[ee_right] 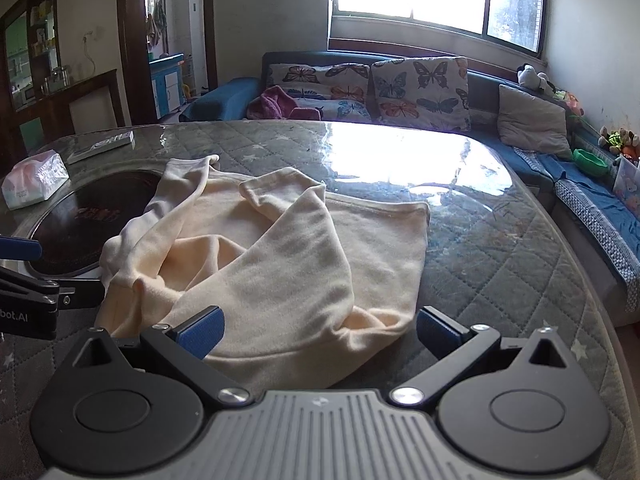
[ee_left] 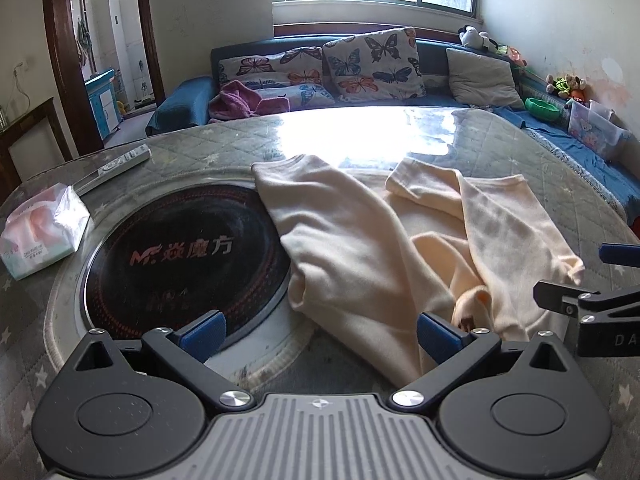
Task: Fold clothes
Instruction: 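Grasp the sweatshirt hem with the left gripper while the right gripper grasps the hem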
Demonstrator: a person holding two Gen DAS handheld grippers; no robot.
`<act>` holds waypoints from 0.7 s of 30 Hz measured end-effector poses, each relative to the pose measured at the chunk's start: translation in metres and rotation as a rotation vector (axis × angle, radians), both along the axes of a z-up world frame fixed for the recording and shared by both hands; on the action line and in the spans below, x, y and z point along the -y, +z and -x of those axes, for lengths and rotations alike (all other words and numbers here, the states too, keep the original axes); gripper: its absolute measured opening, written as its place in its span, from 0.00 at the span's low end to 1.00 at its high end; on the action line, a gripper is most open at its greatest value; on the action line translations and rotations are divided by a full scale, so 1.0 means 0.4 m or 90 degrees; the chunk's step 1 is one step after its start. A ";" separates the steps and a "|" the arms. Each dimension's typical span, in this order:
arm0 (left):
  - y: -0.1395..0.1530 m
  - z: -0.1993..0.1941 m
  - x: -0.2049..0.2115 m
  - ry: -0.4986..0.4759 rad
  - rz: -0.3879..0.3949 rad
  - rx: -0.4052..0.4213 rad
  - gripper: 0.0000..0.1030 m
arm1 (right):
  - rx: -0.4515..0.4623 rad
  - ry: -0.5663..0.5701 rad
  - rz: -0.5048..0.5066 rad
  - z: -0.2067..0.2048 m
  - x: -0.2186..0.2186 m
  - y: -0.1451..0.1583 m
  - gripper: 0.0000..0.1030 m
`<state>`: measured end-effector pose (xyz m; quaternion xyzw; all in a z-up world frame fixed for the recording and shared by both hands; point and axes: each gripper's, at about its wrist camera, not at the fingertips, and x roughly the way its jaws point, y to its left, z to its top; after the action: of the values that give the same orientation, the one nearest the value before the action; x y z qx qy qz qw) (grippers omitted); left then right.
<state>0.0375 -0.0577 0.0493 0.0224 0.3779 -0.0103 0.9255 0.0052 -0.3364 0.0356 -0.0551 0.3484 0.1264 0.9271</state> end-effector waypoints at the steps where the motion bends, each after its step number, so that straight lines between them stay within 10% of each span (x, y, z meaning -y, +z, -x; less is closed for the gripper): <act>1: 0.003 -0.006 0.002 -0.004 -0.001 0.002 1.00 | -0.001 0.001 -0.003 -0.013 0.000 0.002 1.00; 10: 0.012 -0.068 0.037 -0.034 -0.005 0.015 0.99 | -0.013 0.010 -0.032 -0.128 0.000 0.015 0.99; 21: 0.009 -0.156 0.044 -0.070 0.053 -0.002 0.75 | -0.040 0.025 -0.068 -0.288 -0.017 0.016 0.66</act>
<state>0.0997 -0.0754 0.0530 0.0049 0.3771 -0.0771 0.9229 0.1203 -0.3296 0.0421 -0.0082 0.3692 0.1643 0.9147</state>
